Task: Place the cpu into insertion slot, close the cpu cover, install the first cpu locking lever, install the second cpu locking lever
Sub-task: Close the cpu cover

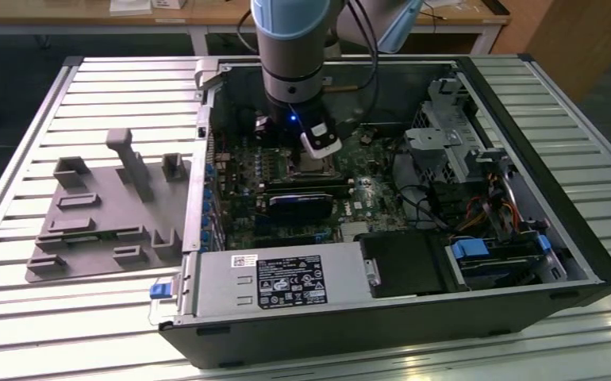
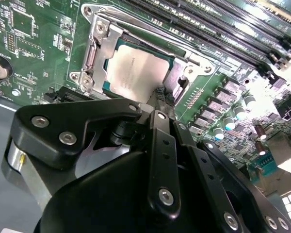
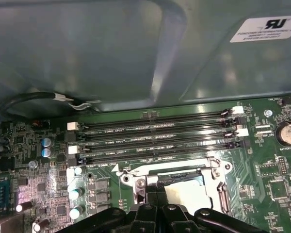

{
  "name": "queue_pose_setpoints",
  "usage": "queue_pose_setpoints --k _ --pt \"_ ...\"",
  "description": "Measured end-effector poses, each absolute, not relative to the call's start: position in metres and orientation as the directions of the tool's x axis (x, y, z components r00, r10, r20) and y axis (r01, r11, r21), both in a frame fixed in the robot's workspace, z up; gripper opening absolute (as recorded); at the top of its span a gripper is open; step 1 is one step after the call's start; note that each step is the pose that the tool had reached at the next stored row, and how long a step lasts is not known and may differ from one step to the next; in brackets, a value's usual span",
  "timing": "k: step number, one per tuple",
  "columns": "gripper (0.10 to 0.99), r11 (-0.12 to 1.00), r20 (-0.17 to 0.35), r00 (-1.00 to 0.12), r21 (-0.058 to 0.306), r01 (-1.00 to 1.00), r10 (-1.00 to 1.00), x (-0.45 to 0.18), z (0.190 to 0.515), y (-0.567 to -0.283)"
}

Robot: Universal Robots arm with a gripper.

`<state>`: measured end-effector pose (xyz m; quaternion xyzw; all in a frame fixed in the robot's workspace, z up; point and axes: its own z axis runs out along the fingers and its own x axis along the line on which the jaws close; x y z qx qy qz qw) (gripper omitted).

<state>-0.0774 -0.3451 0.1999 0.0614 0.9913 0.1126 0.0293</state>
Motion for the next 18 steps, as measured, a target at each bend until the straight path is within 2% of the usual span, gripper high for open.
queue_pose_setpoints --k 18 --pt "0.102 0.966 -0.043 -0.991 0.234 0.115 0.129 -0.0811 0.1984 -0.3513"
